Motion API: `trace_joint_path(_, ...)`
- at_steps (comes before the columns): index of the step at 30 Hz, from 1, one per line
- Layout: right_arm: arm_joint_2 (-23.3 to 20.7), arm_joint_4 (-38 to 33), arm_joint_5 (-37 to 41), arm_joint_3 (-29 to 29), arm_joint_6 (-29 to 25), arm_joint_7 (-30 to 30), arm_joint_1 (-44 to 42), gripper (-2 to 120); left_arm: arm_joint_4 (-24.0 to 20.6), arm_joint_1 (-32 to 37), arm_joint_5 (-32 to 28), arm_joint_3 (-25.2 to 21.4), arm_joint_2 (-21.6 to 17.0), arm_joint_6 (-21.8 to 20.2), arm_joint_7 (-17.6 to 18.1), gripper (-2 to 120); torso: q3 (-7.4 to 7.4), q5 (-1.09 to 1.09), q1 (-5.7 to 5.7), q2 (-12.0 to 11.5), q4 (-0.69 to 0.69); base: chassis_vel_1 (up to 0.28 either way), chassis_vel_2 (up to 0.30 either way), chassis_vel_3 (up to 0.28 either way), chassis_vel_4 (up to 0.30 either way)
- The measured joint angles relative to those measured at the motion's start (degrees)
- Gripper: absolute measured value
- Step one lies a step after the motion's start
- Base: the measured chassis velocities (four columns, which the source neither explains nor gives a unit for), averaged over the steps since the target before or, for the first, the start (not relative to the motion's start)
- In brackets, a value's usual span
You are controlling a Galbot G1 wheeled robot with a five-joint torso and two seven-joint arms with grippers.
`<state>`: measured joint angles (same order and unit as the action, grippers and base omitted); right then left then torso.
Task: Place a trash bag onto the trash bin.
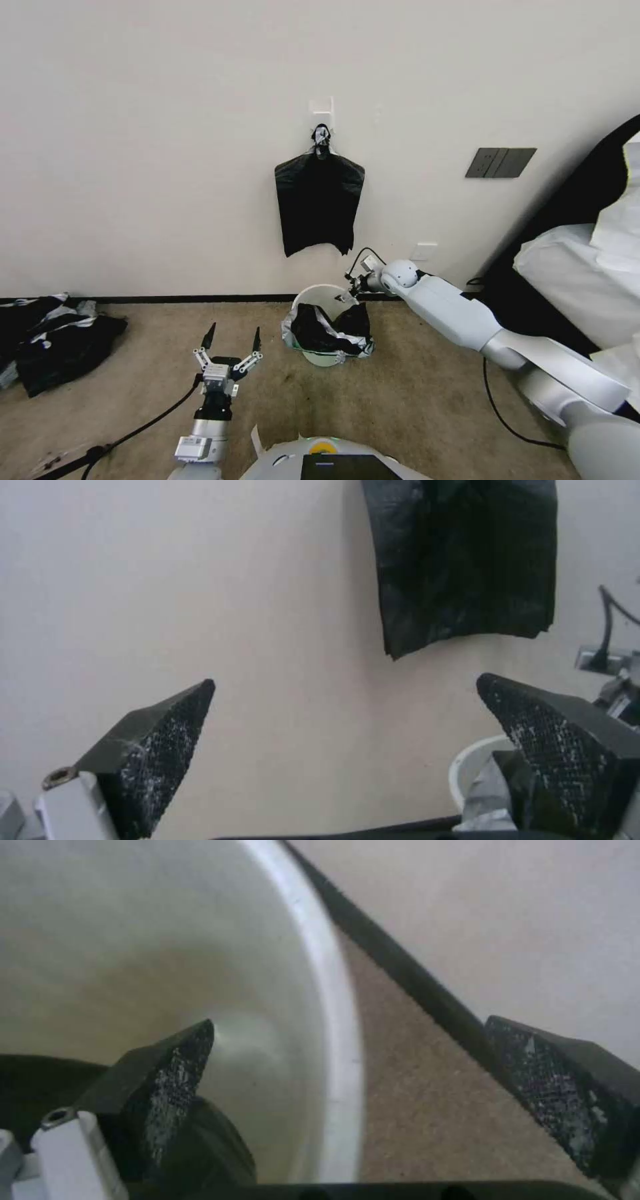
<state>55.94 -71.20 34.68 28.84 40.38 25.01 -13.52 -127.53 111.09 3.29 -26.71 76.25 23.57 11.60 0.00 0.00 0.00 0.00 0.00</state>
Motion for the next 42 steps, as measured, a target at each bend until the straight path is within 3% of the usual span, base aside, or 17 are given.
trace_joint_path(9,3.67,4.59,-2.67,0.17,-1.55,2.28,0.93,96,-0.15,0.78,0.17,0.34,0.24,0.35,0.07,100,0.0,0.01,0.0,0.0,0.01,0.0,0.0,0.0,0.0)
trace_joint_path(18,5.42,8.77,-3.21,-0.16,-2.26,4.71,1.78,66,-0.96,2.24,-0.13,-0.43,0.71,1.11,0.19,100,0.0,0.0,0.0,0.0,0.0,0.0,0.0,0.0,0.0)
trace_joint_path(21,5.41,8.86,-3.12,0.76,-2.41,5.52,1.78,50,-1.08,2.9,-0.13,-0.47,0.83,1.5,0.21,100,0.0,0.0,0.0,0.0,0.0,0.0,0.0,0.0,0.0)
trace_joint_path(34,4.93,8.1,-3.44,1.2,-3.37,6.18,1.2,7,-1.98,3.3,-0.23,-0.53,1.26,1.66,0.3,100,-0.01,-0.01,-0.01,0.01,-0.02,0.0,0.0,0.0,0.0)
trace_joint_path(42,4.35,6.6,-3.3,0.99,-3.22,6.04,0.68,7,-2.14,3.55,-0.38,-0.48,1.39,1.85,0.38,100,-0.01,0.0,-0.01,0.01,0.0,0.0,0.0,0.0,0.0)
